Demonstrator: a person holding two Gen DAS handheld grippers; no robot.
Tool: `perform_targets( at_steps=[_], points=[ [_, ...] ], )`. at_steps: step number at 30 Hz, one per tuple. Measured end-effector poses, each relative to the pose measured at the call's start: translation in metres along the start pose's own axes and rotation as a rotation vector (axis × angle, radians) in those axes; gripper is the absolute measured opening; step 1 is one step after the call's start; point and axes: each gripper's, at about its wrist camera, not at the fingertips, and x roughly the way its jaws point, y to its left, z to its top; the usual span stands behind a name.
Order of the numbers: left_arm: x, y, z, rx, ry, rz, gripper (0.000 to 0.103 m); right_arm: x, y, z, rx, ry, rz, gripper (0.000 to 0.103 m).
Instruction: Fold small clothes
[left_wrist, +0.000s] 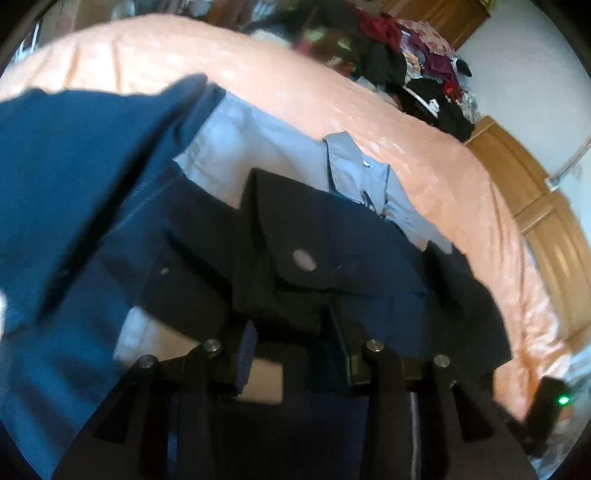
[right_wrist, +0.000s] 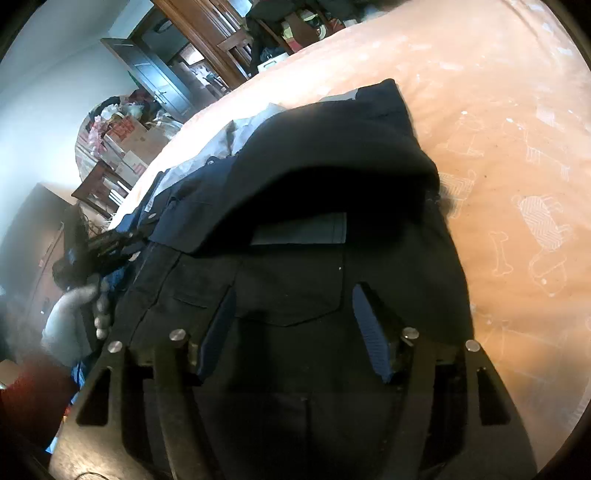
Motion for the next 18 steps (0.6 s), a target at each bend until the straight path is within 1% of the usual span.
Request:
perform_targets(
  at_steps=[2,3,4,5,7,8,9,11,12,13,16,18],
  points=[
    [-0.012,-0.003,-0.010,0.006,-0.021,0.039,0.043,0.000,-0.001,-0.001,0.001,-0.002,0.006,0.065],
    [-0.018,-0.006,-0.015,0.008,-0.027,0.055,0.038,0.000,-0.001,-0.002,0.002,-0.003,0.010,0.065],
    [-0.020,-0.011,-0.020,0.013,-0.026,0.032,0.038,0.000,-0.003,-0.001,0.002,-0.002,0.013,0.065],
    [-0.025,-0.016,-0.024,0.025,-0.021,-0.006,0.038,0.001,-0.003,-0.001,0.001,-0.002,0.015,0.066],
    [-0.026,-0.025,-0.030,0.041,-0.009,-0.026,0.038,0.001,-0.004,-0.001,0.000,-0.002,0.019,0.066],
    [-0.024,-0.026,-0.031,0.023,0.003,-0.060,0.038,0.001,-0.004,-0.001,-0.001,-0.002,0.020,0.066],
    [-0.018,-0.024,-0.030,-0.019,0.033,-0.102,0.040,0.001,-0.004,-0.001,-0.002,-0.003,0.020,0.067],
    [-0.009,-0.020,-0.026,-0.086,0.037,-0.135,0.042,0.001,-0.005,-0.001,-0.004,-0.003,0.022,0.067],
    [-0.006,-0.017,-0.023,-0.121,0.041,-0.169,0.047,0.001,-0.004,-0.001,-0.007,-0.003,0.022,0.067],
    [-0.002,-0.014,-0.019,-0.153,0.036,-0.200,0.048,0.001,-0.004,-0.001,-0.009,-0.003,0.022,0.068],
    [0.001,-0.014,-0.013,-0.196,0.006,-0.246,0.048,0.002,-0.003,-0.001,-0.017,0.000,0.020,0.069],
    [0.002,-0.017,-0.012,-0.207,-0.011,-0.267,0.048,0.003,-0.003,-0.001,-0.018,0.002,0.023,0.069]
  ],
)
